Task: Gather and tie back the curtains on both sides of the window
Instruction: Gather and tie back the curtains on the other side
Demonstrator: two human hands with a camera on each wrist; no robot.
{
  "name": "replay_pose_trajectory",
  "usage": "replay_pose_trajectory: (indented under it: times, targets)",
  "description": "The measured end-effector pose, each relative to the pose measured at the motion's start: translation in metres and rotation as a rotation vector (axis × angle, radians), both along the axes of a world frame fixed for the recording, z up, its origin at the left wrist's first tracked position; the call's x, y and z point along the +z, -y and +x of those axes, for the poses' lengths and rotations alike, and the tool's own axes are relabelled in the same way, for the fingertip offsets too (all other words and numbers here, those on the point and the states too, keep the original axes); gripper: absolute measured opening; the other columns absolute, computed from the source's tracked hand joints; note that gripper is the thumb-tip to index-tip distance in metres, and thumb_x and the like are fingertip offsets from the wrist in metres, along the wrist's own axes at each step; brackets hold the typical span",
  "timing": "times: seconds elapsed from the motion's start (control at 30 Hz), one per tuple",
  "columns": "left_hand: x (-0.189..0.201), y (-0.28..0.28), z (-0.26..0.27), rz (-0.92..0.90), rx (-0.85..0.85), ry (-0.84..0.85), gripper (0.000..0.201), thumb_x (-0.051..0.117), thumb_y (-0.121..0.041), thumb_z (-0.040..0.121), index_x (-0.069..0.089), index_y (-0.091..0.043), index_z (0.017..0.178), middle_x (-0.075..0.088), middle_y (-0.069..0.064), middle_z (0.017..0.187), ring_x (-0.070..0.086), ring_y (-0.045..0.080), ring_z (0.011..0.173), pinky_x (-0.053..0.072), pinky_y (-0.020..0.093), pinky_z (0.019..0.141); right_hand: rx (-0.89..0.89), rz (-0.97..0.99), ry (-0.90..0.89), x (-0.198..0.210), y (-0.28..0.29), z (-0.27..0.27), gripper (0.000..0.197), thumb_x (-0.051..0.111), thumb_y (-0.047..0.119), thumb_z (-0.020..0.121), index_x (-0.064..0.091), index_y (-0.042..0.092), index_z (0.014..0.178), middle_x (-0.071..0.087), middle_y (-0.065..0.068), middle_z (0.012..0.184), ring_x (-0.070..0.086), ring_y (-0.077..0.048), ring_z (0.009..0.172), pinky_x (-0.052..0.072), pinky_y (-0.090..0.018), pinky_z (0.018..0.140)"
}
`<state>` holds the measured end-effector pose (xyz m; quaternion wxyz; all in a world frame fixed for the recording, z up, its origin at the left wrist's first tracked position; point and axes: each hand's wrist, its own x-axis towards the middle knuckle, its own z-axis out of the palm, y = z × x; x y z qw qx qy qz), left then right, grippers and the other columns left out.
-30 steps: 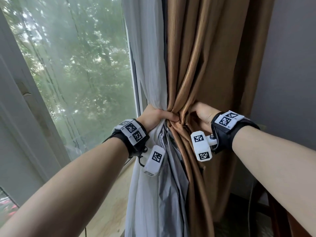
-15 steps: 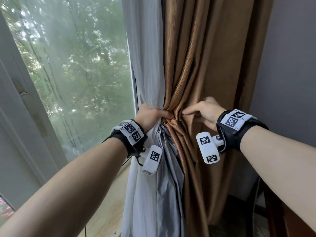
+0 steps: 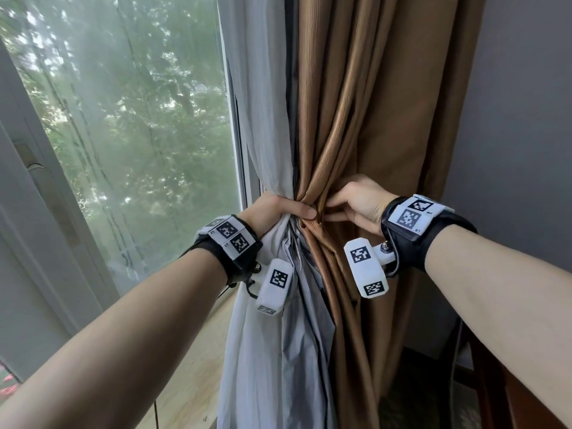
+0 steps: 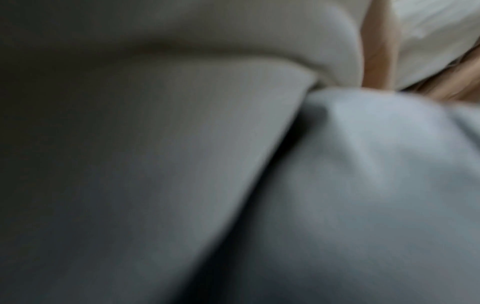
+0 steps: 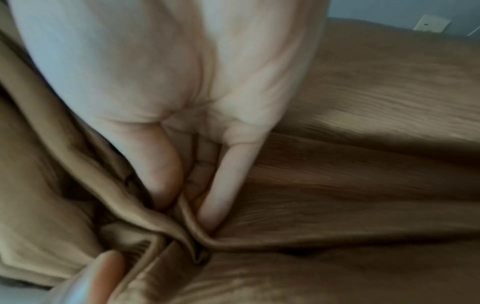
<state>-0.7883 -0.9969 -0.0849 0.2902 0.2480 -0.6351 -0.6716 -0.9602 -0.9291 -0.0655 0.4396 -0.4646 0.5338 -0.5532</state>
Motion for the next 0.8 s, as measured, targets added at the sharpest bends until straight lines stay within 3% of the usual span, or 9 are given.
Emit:
replay_pose_trajectory:
  times: [0.1,0.2,0.3,0.37,0.43,0.53,0.6,0.7,0.8]
  targets:
    - [0.003,-0.003,0.008,0.077,-0.097,0.055,0.033,0.069,0.008,0.071,0.069,0.006,0.103,0.076,0.021,0.082,0.076,0.031,0.069,0.064,0.038,0.065,-0.029,0.018,-0.010,0.004,0.002,0.005,0.054,0.042,-0.026,0.084,0.062,-0.007,0.131,0.072,-0.023,0.124,0.071,-0.040,0.112,0.066,-0.040,0.070]
    - [0.004,-0.001,0.007,0.030,-0.076,0.057,0.043,0.074,0.002,0.068,0.068,0.009,0.109,0.075,0.023,0.089,0.075,0.033,0.075,0.064,0.041,0.074,-0.033,0.018,-0.048,0.005,0.005,0.009,0.055,0.038,-0.025,0.085,0.061,-0.009,0.132,0.069,-0.028,0.127,0.068,-0.044,0.117,0.065,-0.043,0.079]
    - [0.004,-0.002,0.002,-0.048,0.007,0.033,0.073,0.084,-0.003,0.055,0.062,0.018,0.121,0.070,0.033,0.106,0.072,0.040,0.089,0.061,0.053,0.090,-0.060,0.024,-0.086,0.003,0.005,0.012,0.050,0.037,-0.025,0.087,0.059,-0.015,0.131,0.065,-0.037,0.127,0.069,-0.044,0.105,0.064,-0.039,0.073]
    - [0.004,-0.003,-0.001,-0.076,0.053,0.009,0.074,0.084,-0.001,0.053,0.061,0.020,0.120,0.066,0.041,0.114,0.069,0.046,0.096,0.056,0.062,0.097,-0.096,0.026,-0.101,0.003,0.005,0.011,0.046,0.041,-0.025,0.087,0.060,-0.017,0.128,0.069,-0.036,0.114,0.069,-0.037,0.090,0.064,-0.032,0.059]
    - [0.002,-0.002,-0.002,-0.090,0.090,-0.009,0.074,0.085,0.001,0.052,0.062,0.018,0.120,0.065,0.042,0.117,0.068,0.052,0.101,0.054,0.066,0.097,-0.140,0.018,-0.121,0.002,0.005,0.009,0.042,0.046,-0.023,0.086,0.063,-0.016,0.124,0.070,-0.028,0.103,0.069,-0.034,0.087,0.061,-0.030,0.056]
    - [0.001,0.001,-0.004,-0.111,0.136,-0.014,0.076,0.088,-0.002,0.048,0.065,0.014,0.119,0.068,0.038,0.114,0.068,0.056,0.105,0.054,0.068,0.096,-0.191,-0.009,-0.184,0.003,0.003,0.008,0.032,0.060,-0.012,0.076,0.073,-0.010,0.106,0.075,-0.026,0.104,0.071,-0.037,0.094,0.062,-0.040,0.078]
    - [0.002,0.002,-0.003,-0.112,0.156,-0.017,0.075,0.088,-0.002,0.047,0.066,0.013,0.118,0.070,0.036,0.112,0.069,0.054,0.103,0.055,0.067,0.095,-0.276,-0.023,-0.201,0.006,-0.002,0.008,0.027,0.068,-0.004,0.067,0.076,-0.002,0.092,0.078,-0.019,0.098,0.075,-0.036,0.095,0.061,-0.041,0.087]
    - [0.002,0.001,-0.001,-0.102,0.144,-0.017,0.079,0.087,0.000,0.047,0.064,0.014,0.121,0.068,0.038,0.116,0.068,0.055,0.105,0.055,0.066,0.095,-0.485,-0.052,-0.101,0.007,-0.002,-0.003,0.060,0.070,0.015,0.042,0.073,0.003,0.101,0.075,-0.013,0.108,0.070,-0.035,0.106,0.057,-0.040,0.092]
    - [0.003,-0.001,0.001,-0.085,0.104,-0.003,0.078,0.085,0.000,0.050,0.062,0.015,0.123,0.065,0.041,0.120,0.068,0.053,0.103,0.055,0.064,0.096,-0.552,-0.006,-0.112,-0.008,0.007,-0.022,0.113,0.072,0.035,0.024,0.060,0.019,0.135,0.057,-0.005,0.135,0.057,-0.028,0.122,0.049,-0.044,0.104]
